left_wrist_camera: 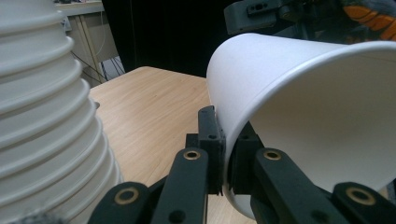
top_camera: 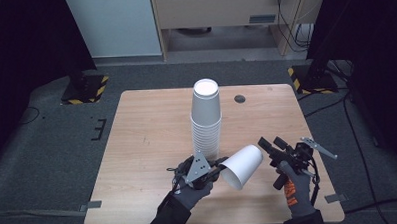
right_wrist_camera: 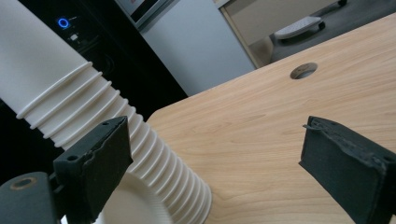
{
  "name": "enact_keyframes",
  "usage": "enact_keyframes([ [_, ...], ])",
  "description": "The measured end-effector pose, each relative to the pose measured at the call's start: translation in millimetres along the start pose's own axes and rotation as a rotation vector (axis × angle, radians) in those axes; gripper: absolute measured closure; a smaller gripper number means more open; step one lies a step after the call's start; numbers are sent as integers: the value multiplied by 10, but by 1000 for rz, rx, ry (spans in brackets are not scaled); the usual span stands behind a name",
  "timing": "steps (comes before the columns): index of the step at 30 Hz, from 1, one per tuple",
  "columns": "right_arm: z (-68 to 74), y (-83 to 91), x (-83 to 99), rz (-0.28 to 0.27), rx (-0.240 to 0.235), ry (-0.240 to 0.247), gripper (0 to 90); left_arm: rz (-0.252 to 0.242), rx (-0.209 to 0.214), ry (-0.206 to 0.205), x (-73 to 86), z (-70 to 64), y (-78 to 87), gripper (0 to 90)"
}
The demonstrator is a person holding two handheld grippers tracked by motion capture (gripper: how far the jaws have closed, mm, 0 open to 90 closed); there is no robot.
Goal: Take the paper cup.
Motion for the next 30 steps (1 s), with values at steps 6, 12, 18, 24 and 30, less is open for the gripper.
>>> enact_keyframes([
  [6, -127, -9, -14, -5, 57, 80, 93, 9, 0, 7, 32, 28, 152, 855],
  [12, -190, -11, 2, -1, 108, 190, 97, 14, -6, 37, 122, 80, 318, 855],
  [18, -274, -22, 56, 25, 151, 282, 100, 30, -16, 59, 250, 135, 514, 855],
  [24, -351, -29, 118, 52, 178, 328, 99, 43, -25, 85, 346, 192, 680, 854],
  [30, -385, -43, 162, 65, 200, 367, 95, 68, -38, 89, 455, 242, 826, 855],
])
Point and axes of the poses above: each handheld gripper's, and its own axes: y roughly backward along the jaws, x roughly out of its underside, z roughly to its left, the point moved 10 cm from there along -y, roughly forward along the jaws, and after that the axes turned 10 degrees about x, right-handed, at the moved point
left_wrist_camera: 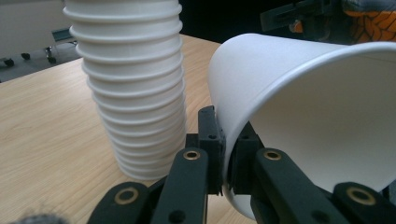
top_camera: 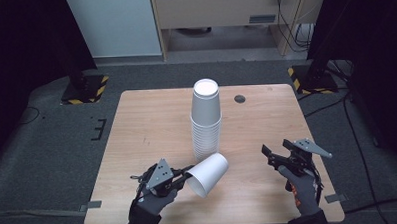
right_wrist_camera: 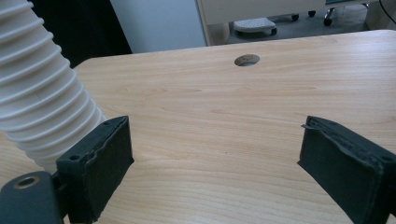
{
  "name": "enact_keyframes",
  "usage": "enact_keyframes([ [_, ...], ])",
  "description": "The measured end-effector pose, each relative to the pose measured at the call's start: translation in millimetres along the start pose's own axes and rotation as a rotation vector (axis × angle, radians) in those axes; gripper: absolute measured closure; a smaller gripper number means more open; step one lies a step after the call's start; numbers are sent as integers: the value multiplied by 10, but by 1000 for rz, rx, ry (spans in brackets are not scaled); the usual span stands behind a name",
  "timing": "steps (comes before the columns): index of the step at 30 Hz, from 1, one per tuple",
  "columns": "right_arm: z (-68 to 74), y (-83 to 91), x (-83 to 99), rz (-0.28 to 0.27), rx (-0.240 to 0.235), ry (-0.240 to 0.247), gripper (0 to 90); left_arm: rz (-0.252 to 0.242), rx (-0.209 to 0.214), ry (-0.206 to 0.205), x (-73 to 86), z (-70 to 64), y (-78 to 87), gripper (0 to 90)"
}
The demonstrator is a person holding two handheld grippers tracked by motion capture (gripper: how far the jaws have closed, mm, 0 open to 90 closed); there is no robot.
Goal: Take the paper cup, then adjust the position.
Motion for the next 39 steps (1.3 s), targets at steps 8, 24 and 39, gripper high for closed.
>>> enact_keyframes([
  [8, -19, -9, 19, 2, 4, -6, 90, 16, -6, 8, 51, 56, 105, 854],
  [24, -58, -32, 68, 20, 15, 7, 91, 27, -46, 44, 166, 168, 403, 854],
  [39, -105, -51, 121, 36, 40, 41, 93, 26, -181, 107, 288, 409, 785, 854],
])
Point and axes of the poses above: each handheld gripper's, and its own axes: y roughly backward along the jaws, x roughly out of its underside, z roughly to its left, the point moved 10 cm from there along -y, roughly forward along the jaws, and after that the axes turned 10 degrees about x, right-handed, at the moved point
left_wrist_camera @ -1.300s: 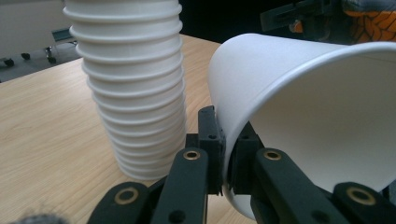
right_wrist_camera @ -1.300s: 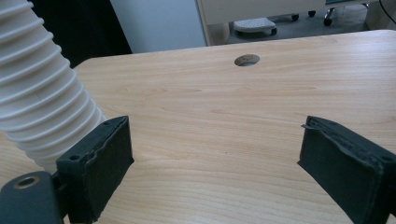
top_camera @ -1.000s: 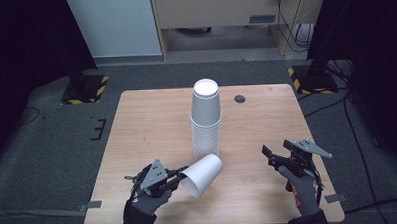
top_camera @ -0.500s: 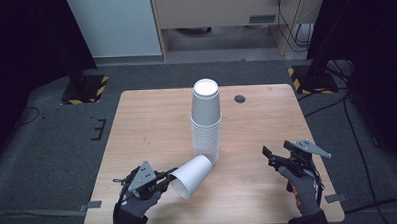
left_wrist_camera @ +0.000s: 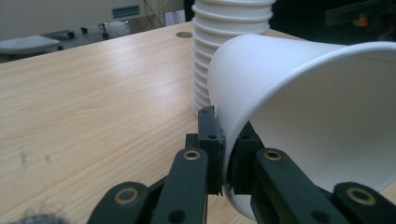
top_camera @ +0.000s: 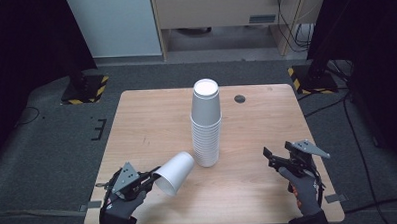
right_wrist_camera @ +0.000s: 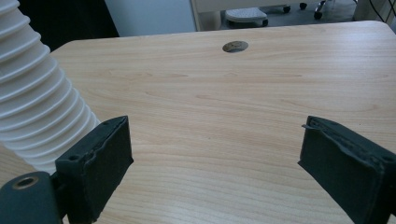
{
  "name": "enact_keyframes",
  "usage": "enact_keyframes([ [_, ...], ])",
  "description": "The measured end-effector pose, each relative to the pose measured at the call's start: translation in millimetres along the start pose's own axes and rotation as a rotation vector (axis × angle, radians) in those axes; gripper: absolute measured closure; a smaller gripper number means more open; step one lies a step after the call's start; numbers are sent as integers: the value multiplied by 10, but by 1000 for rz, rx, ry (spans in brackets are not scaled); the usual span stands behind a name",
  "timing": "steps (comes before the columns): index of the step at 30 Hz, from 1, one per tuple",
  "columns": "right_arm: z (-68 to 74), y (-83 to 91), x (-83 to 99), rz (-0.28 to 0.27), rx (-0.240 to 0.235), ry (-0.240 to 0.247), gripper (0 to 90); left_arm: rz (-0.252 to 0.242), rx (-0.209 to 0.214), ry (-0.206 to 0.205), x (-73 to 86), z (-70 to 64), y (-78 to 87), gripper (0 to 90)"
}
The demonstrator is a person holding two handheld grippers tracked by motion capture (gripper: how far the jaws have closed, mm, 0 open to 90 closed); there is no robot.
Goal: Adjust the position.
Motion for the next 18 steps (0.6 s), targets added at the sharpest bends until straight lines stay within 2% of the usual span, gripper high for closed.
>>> enact_keyframes([
  [5, -36, -23, 55, 23, 26, 43, 95, -1, -63, 48, 30, 173, 84, 854],
  [16, -62, -45, 77, 33, 43, 61, 95, 21, -187, 111, 53, 487, 229, 855],
  [18, -65, -45, 81, 36, 44, 62, 95, 25, -196, 126, 56, 531, 244, 854],
])
Point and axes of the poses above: each handheld gripper's, and its own axes: y roughly backward along the jaws, x roughly out of its underside, z roughly to its left, the point moved 10 cm from there along -y, roughly forward along the jaws, and after that the axes turned 10 degrees about x, right-handed, at the moved point
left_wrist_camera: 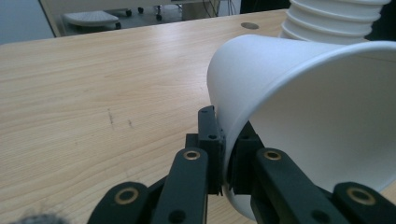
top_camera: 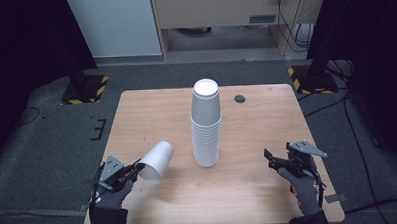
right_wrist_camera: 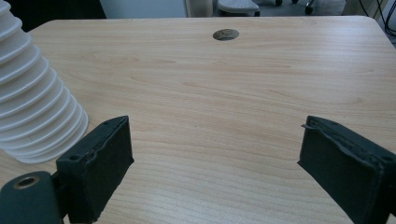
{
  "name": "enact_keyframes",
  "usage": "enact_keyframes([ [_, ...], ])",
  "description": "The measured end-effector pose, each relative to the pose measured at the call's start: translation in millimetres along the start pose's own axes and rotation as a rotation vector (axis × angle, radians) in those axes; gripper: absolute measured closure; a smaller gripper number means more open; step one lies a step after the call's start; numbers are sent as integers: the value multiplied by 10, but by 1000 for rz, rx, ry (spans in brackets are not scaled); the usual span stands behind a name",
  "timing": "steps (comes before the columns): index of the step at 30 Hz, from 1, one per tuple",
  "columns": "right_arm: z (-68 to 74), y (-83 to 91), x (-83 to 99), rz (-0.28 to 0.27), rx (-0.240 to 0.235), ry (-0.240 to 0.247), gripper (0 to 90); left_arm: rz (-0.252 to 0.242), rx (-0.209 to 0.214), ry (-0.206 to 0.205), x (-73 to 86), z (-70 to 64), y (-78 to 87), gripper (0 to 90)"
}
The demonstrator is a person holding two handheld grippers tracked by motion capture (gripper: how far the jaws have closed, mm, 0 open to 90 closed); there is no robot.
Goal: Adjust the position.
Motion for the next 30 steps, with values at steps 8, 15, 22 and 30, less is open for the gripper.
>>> enact_keyframes([
  [8, -9, 6, -4, -2, 9, 9, 95, 58, -33, 29, 37, 153, -47, 853],
  [15, -20, 0, -3, -1, 11, 6, 94, 121, -49, 47, 38, 273, -34, 854],
  [22, -24, -1, 7, 4, 11, 7, 94, 198, -62, 58, 13, 387, -6, 855],
  [30, -37, 1, -12, -3, 15, -2, 93, 261, -59, 45, -55, 397, 19, 855],
])
Point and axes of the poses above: each handheld gripper's, and its own axes: y roughly backward along the jaws, x roughly out of its underside, z roughly to its left, the point moved 10 cm from there along -y, roughly forward along the jaws, and after that the axes turned 10 degrees about x, right-handed, at the moved point
